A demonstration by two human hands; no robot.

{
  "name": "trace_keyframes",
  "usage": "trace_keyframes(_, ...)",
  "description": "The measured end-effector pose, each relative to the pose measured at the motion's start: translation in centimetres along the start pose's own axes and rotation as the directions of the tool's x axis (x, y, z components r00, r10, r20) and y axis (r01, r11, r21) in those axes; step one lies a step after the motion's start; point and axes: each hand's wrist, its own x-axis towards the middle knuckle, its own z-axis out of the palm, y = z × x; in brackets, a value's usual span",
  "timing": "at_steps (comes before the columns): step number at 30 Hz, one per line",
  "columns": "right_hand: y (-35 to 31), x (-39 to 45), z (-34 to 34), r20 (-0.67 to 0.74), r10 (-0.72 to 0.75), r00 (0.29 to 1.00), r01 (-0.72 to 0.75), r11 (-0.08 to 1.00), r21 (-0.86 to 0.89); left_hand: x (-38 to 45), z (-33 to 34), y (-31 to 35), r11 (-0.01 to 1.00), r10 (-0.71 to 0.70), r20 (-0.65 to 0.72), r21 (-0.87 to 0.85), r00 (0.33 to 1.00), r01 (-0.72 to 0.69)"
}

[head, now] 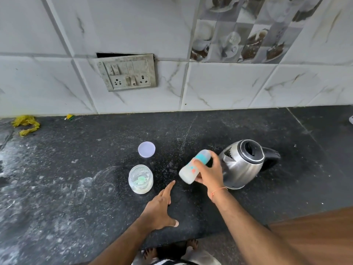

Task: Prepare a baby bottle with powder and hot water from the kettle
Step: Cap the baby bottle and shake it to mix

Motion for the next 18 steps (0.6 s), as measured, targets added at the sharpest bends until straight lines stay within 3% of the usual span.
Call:
trace_keyframes(3,-0.4,-0.2,0.4,0.073,0.216,0.974,-0.22,0.974,0.059,0.1,0.0,-0.3,1.0,0.001,0.004,0.004,1.0,-0.001)
trace_keyframes(6,0.2,-0.4,0.0,-0.002,-0.014,1.0,0.014,0.999,-0.04,0.2,-0.1,0.1,1.0,0.007,0.008,0.003,1.0,-0.007)
trace_keyframes(10,0.2,-0.4,0.4,0.053,0.167,0.984,-0.169,0.985,0.027,0.1,-0.1,-0.1,1.0,0.003,-0.003,0.003,1.0,-0.003)
trace_keyframes(12,0.6,-0.5,0.0,-0.006,-0.036,0.999,0.036,0.996,-0.084,0.1,-0.2,0.1,1.0,0.005,0.0,0.014,1.0,-0.005)
trace_keyframes(13,0.8,-0.4,-0.3,-0.032,-0.052,0.998,0.05,0.997,-0.063,0.1,-0.1,0.2,1.0,0.002,0.0,0.009,1.0,-0.002)
trace_keyframes(16,0.7,-0.3,0.1,0.045,0.177,0.983,-0.18,0.981,0.074,0.0,0.0,-0.1,1.0,0.002,-0.007,0.002,1.0,-0.002)
trace_keyframes(17,0.6,-0.3,0.0,0.056,0.204,0.977,-0.206,0.977,0.047,0.0,-0.1,-0.2,1.0,0.005,-0.003,0.009,1.0,-0.005)
trace_keyframes(18,0.5,-0.4,-0.1,0.039,0.136,0.99,-0.136,0.991,-0.001,0.0,-0.2,-0.1,1.0,0.008,0.002,0.014,1.0,-0.008)
